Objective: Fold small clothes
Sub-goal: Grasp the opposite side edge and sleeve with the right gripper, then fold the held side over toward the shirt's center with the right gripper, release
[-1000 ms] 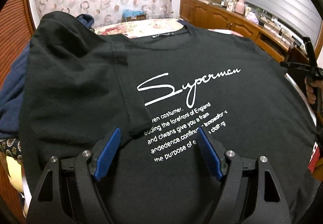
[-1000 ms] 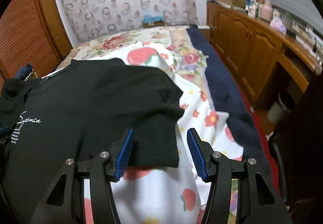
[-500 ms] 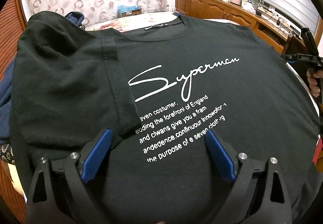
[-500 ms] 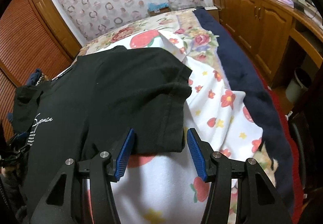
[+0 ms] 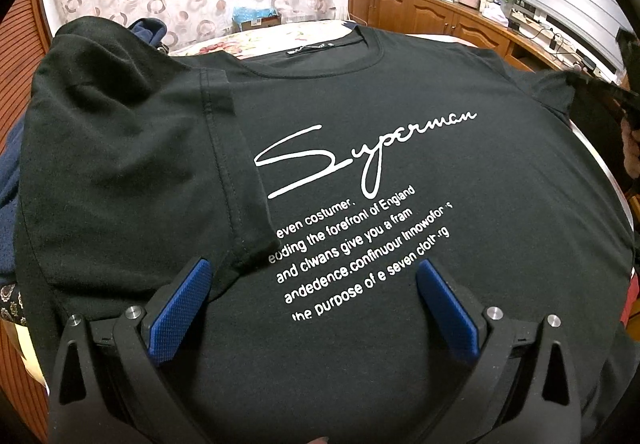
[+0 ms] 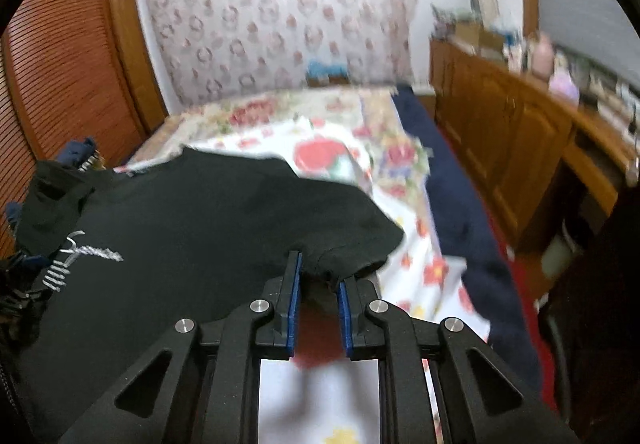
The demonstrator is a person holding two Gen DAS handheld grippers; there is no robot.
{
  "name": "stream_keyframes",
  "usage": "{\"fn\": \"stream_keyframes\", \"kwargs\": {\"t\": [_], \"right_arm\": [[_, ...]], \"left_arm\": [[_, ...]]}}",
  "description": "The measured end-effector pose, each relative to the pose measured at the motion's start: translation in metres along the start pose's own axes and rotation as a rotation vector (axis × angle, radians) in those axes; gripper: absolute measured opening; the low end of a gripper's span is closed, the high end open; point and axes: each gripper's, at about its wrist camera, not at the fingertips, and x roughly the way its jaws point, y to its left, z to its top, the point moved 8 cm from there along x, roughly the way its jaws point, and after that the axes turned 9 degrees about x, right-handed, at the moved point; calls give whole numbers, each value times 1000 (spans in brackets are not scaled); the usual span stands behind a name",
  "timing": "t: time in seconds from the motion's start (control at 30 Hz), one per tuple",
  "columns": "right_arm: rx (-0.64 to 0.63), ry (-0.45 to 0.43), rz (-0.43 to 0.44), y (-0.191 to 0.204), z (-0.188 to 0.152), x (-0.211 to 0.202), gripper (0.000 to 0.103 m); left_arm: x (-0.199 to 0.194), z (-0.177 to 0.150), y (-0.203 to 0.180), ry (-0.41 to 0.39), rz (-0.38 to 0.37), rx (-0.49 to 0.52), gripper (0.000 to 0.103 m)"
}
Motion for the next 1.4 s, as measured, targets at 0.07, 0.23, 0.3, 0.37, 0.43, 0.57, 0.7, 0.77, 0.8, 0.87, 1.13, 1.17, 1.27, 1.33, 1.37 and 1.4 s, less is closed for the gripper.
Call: {"fn": "stream_keyframes", "kwargs": {"t": [0.07, 0.23, 0.3, 0.37, 0.43, 0.57, 0.7, 0.77, 0.8, 0.87, 1.13, 1.17, 1.27, 1.33, 1.37, 1.4], "right_arm": [[-45, -20, 40, 21, 3, -6, 16], [-134, -6, 117, 63, -8, -4, 16], [-152, 24, 155, 74, -20, 1, 16], [-166, 70, 181, 82, -39, 8, 16], [-177, 113, 194, 85, -55, 16, 16], [-190, 174, 175, 80, -78, 30, 20], [-172, 194, 173, 73, -89, 24, 30], [-166, 187, 173, 72, -91, 12, 37], [-164, 179, 171, 70, -91, 7, 42], [-158, 154, 155, 65, -87, -7, 45], [-82, 61, 44, 19, -58, -26, 47], [-74, 61, 33, 16, -54, -20, 47], [-47, 75, -14, -2, -48, -3, 47], [-25, 103, -38, -3, -44, 17, 47], [-15, 118, -55, -8, -43, 27, 47], [-13, 129, -71, -12, -43, 34, 47]], "left_arm": [[0, 0, 0, 0, 1, 0, 103], [0, 0, 0, 0, 1, 0, 103], [0, 1, 1, 0, 1, 0, 103], [1, 1, 1, 0, 1, 0, 103], [1, 1, 1, 0, 1, 0, 103], [-4, 5, 6, -22, 19, -14, 103], [-32, 14, 12, -132, 25, -77, 103], [-46, 19, 12, -173, 33, -88, 103], [-55, 23, 11, -203, 37, -89, 103], [-70, 29, 6, -254, 43, -88, 103], [-103, 42, -16, -361, 50, -66, 103], [-106, 42, -18, -368, 49, -64, 103], [-112, 42, -22, -385, 57, -55, 103], [-112, 41, -24, -388, 58, -54, 103], [-110, 41, -25, -386, 55, -52, 103], [-110, 39, -26, -384, 55, -52, 103]]}}
